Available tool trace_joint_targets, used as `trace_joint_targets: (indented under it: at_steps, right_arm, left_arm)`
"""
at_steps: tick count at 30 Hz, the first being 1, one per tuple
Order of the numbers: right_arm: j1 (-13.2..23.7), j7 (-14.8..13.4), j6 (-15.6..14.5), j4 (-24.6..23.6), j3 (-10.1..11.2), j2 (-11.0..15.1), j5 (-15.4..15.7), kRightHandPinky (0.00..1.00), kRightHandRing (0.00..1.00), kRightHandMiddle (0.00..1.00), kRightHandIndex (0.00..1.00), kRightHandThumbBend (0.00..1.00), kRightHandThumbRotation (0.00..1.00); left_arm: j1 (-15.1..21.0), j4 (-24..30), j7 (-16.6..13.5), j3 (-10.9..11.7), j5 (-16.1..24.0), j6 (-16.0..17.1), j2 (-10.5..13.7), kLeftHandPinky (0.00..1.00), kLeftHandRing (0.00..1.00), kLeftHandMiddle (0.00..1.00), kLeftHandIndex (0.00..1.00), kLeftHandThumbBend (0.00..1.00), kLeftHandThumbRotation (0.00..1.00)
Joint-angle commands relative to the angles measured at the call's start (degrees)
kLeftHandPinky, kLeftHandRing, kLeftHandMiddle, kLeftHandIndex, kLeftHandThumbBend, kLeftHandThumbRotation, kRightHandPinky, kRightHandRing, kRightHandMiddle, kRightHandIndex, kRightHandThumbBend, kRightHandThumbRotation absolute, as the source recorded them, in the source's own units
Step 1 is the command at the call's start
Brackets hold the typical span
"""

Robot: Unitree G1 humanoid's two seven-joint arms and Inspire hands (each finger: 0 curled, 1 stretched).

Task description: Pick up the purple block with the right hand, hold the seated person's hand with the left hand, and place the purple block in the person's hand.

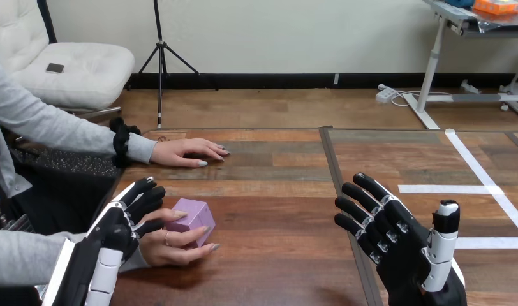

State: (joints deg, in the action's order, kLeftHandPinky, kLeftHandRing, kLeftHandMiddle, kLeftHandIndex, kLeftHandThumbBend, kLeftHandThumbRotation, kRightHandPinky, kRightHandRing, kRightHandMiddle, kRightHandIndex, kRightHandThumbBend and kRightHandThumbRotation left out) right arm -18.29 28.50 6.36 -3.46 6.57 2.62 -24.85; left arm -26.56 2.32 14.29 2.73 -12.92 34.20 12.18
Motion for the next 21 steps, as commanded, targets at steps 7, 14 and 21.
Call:
trace_joint_targets:
  at_steps: [7,14,21]
  right_arm:
    - [0.90,1.07,3.21,-2.52,-0.24,0.10,-0.38,0.86,0.87,0.88,0.86,1.00,1.00]
    - [1.03,1.44,3.93,-1.64,-0.33,-0.37,-0.73,0.84,0.87,0.88,0.87,1.00,1.00]
    - [1.42,2.34,4.38,-0.81,-0.37,-0.58,-1.42,0.83,0.87,0.88,0.87,1.00,1.00]
  left_arm:
    - [3.66,1.67,1.80,-0.17,-0.27,1.01,-1.33,0.85,0.88,0.84,0.86,0.62,1.00]
    - [4.19,1.66,1.99,-0.23,-0.61,0.55,-2.38,0.81,0.84,0.82,0.83,0.59,1.00]
    - [4.48,1.57,3.81,-0.57,-2.72,-0.51,-2.75,0.79,0.83,0.82,0.82,0.58,1.00]
